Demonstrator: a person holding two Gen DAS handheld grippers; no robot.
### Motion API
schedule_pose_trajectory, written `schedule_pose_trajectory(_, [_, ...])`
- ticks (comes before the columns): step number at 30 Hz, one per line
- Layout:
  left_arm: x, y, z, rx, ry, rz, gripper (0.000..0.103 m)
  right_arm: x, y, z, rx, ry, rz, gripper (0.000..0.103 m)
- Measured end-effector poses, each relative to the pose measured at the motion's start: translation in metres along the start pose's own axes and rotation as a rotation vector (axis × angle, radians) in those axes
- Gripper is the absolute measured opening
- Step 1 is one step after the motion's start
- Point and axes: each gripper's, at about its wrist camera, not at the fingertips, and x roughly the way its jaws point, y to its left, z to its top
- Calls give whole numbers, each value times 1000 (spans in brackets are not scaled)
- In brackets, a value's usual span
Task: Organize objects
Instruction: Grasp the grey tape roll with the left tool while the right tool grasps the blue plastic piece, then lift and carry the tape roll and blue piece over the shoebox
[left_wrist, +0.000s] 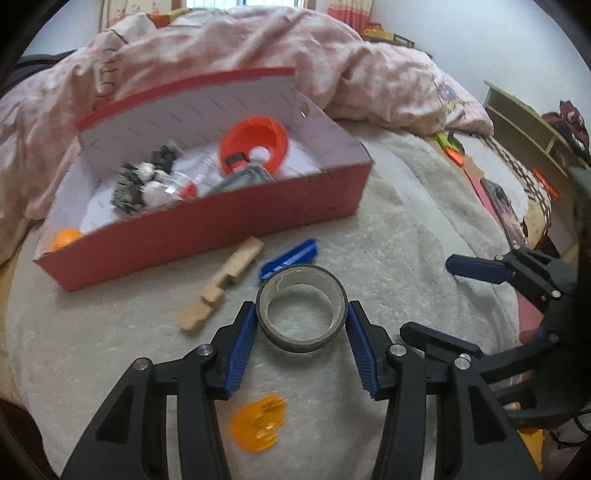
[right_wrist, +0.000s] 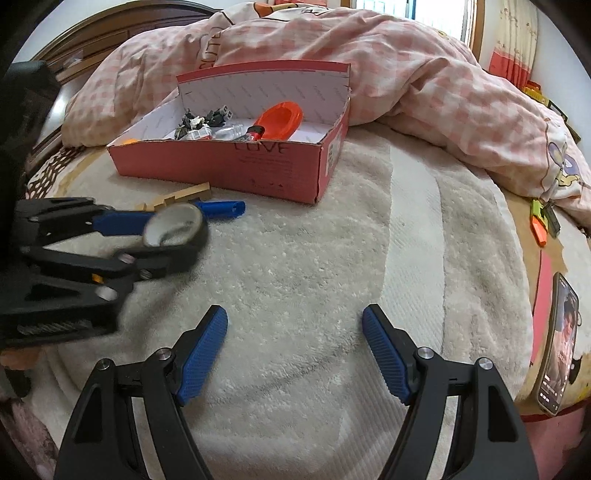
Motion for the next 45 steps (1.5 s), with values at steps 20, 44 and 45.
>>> schedule_pose_trajectory(20, [-28,87,-22,-185,-35,151,49,40,56,48,-12,-32,36,77])
schedule_pose_trajectory(44, [-31,88,-27,-185,-55,116,49,42,49,45,79,-101,24,51])
schedule_pose_trajectory(45, [-32,87,-27,-183,-58,116,49,41,49,44,83,-101,28,51])
